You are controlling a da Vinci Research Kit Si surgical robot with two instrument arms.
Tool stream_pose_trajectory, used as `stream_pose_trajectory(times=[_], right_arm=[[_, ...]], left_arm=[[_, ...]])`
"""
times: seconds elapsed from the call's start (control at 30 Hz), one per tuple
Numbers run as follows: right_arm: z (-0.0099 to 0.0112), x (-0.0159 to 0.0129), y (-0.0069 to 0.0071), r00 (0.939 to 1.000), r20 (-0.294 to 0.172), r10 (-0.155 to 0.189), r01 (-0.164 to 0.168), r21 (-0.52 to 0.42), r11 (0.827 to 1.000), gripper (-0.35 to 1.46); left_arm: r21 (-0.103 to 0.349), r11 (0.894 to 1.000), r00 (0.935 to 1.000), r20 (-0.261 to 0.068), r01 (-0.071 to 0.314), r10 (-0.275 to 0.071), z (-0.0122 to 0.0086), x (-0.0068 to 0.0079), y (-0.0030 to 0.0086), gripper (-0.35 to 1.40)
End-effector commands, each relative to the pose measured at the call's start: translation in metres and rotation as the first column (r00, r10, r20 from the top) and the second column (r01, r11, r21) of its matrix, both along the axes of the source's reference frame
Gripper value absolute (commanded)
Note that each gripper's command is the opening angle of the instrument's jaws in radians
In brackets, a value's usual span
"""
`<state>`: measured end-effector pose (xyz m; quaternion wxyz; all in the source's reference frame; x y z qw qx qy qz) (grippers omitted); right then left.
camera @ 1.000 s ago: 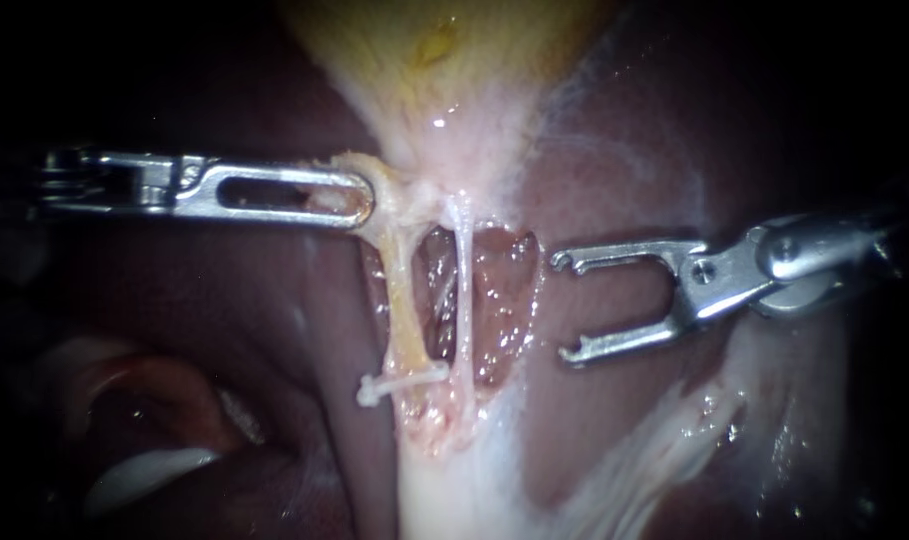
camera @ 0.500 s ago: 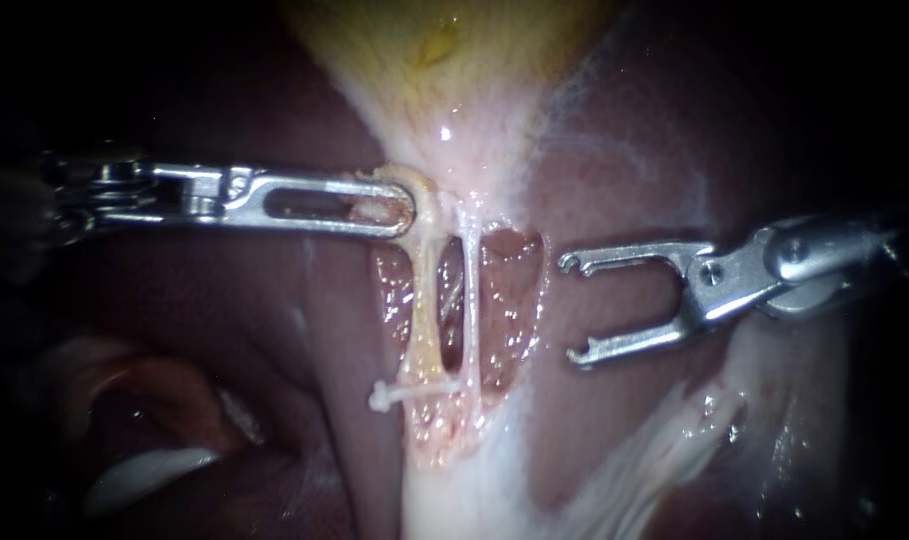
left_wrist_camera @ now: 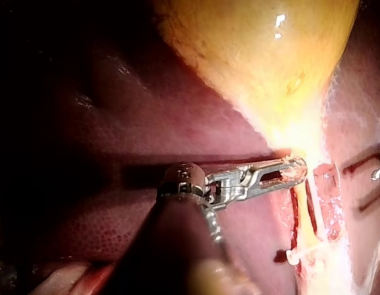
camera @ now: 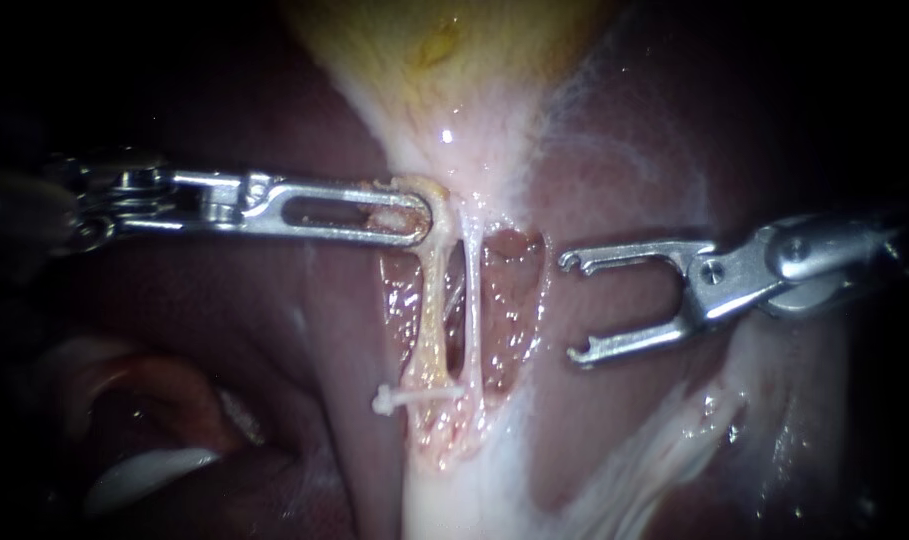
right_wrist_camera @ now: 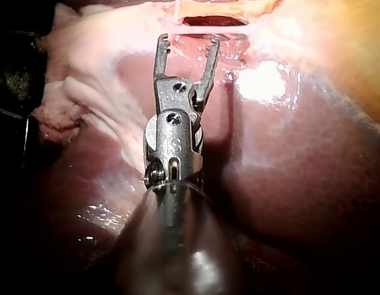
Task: Going back first clip left tube
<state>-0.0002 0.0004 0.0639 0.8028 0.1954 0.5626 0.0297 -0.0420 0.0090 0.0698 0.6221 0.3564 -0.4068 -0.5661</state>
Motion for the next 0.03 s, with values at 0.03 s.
stream_pose_trajectory(times=[0.03], right_arm=[[0.0000,0.0000,0.0000,1.0000,0.000,0.000,0.000,0.000,1.000,0.49]], left_arm=[[0.000,1.000,1.0000,0.001,0.000,0.000,0.0000,0.0000,0.0000,-0.35]])
